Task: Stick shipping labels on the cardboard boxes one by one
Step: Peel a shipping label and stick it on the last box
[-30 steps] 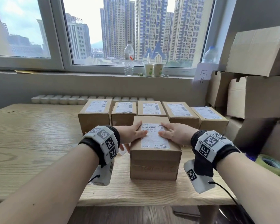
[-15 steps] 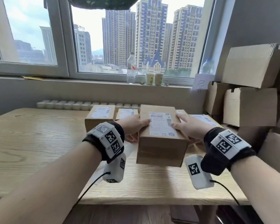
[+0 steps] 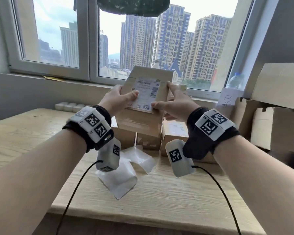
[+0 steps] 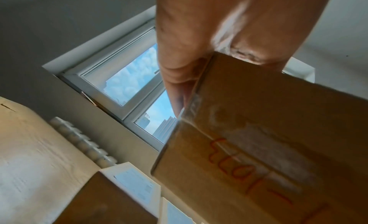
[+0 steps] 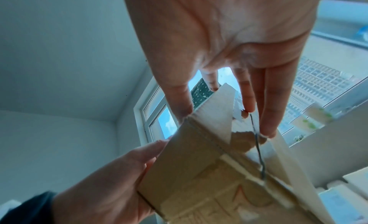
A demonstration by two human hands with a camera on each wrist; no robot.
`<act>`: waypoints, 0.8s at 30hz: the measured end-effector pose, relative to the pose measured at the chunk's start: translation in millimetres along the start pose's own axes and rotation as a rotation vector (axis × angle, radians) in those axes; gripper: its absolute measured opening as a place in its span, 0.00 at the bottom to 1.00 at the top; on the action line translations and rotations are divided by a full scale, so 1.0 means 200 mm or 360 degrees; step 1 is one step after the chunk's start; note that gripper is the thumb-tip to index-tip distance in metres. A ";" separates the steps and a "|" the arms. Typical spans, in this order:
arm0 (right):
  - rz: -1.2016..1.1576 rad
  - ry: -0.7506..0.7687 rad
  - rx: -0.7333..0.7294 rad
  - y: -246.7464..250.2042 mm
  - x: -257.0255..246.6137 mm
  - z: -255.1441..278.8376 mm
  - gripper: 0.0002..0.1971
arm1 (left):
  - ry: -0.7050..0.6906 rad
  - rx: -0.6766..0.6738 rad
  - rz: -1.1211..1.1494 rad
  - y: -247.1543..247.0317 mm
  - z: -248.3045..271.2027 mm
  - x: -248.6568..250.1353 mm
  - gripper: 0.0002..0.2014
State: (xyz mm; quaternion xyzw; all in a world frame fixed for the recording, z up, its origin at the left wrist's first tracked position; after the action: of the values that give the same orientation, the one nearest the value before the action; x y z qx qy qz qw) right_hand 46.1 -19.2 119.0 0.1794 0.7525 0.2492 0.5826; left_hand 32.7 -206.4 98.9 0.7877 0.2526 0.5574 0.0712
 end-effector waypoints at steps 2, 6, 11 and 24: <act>-0.0044 0.0070 -0.0032 -0.10 -0.06 -0.06 0.51 | 0.0039 0.0105 0.0068 0.09 -0.02 -0.06 0.32; -0.0052 0.0167 -0.0151 -0.33 -0.14 -0.20 0.55 | 0.0060 0.0295 0.0191 0.27 -0.08 -0.22 0.30; 0.0168 0.0278 -0.0339 -0.65 -0.22 -0.38 0.55 | 0.0118 0.0441 0.0157 0.48 -0.18 -0.46 0.34; 0.0967 0.0348 -0.0389 -1.19 -0.13 -0.68 0.35 | 0.0409 0.0410 -0.0009 0.58 -0.35 -1.08 0.24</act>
State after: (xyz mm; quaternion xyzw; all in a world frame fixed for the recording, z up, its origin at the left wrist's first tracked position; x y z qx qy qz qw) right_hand -74.3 -250.0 27.4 0.2964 0.6872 0.5175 0.4148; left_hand -48.9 -421.3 -12.6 0.7119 0.3310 0.6164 -0.0615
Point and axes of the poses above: each hand's wrist, its own z-axis away from the middle knuckle, its own y-axis out of the back of the hand, x = y × z, the point moved 4 cm from there along -z, towards the middle knuckle, and after that the axes turned 2 degrees about -y, right-handed, at the moved point
